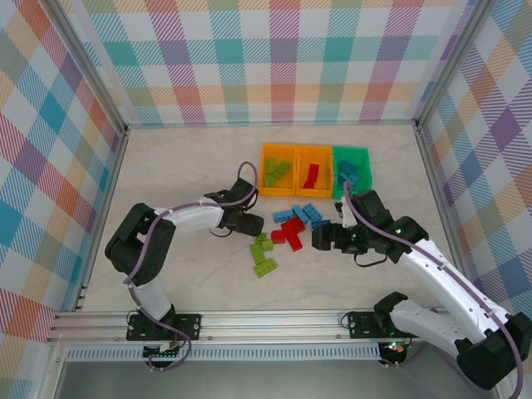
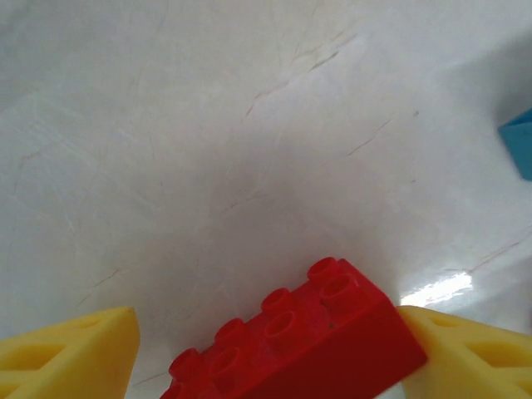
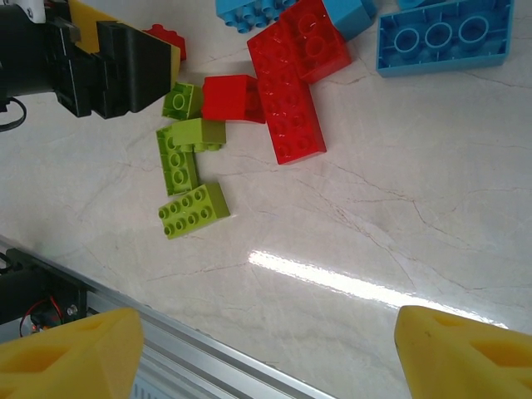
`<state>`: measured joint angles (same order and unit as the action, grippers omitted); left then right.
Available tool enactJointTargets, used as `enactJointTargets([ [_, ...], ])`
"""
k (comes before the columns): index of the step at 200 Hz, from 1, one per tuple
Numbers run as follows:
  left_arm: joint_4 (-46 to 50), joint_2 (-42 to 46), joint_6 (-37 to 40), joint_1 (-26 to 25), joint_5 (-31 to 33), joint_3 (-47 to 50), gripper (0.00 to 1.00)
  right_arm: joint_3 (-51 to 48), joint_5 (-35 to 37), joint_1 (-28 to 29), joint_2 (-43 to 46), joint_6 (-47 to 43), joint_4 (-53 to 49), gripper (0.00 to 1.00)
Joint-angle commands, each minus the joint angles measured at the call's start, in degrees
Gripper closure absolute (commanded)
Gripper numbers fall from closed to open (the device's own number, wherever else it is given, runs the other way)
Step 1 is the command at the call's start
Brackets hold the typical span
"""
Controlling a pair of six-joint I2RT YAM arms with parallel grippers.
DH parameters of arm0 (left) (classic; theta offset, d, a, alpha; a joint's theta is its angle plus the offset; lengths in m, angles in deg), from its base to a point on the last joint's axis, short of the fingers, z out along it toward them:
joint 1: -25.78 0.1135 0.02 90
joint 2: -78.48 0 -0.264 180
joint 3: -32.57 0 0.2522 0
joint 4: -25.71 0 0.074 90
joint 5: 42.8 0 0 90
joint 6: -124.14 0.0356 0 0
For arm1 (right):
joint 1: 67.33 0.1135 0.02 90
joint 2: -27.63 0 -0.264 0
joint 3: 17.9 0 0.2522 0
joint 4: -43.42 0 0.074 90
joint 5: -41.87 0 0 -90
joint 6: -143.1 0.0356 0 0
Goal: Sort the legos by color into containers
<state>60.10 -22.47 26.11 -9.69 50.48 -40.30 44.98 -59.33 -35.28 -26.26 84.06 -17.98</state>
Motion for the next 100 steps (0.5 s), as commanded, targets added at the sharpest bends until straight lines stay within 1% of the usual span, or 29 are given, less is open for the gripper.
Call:
enactJointTargets([
  [1,3.80,-1.34,2.03,-0.13,2.75,-1.27,0.24,1.42,-0.05,0.61,0.41,0.85,0.26,0.20],
  [14,3.86,-1.40,1.97,-0.12,3.35,-1.01,0.32,1.42,0.04,0.73,0.28,0.85,0.35,0.20],
  [35,3.39,-1.04,1.14,-0.13,3.09,-0.85,0.51,1.45,0.11,0.91,0.18,0.83,0.53,0.19],
  [65,2.86,-0.17,-0.51,-0.13,3.33,-1.01,0.64,1.68,0.21,1.08,0.30,1.07,0.44,0.19],
  [81,2.38,0.26,-1.10,-0.12,3.75,-0.93,0.65,1.68,0.13,1.30,0.60,1.34,0.53,0.18],
  [87,2.11,0.41,-1.11,-0.13,3.60,-0.90,0.62,1.48,0.04,1.34,0.71,1.46,0.76,0.18],
  [93,1.85,0.67,-1.24,-0.13,3.61,-0.73,0.57,1.35,0.04,1.43,0.70,1.55,0.87,0.18],
  [100,1.32,1.32,-1.51,-0.13,3.66,-0.22,0.56,1.30,0.04,1.52,0.65,1.64,0.88,0.18],
])
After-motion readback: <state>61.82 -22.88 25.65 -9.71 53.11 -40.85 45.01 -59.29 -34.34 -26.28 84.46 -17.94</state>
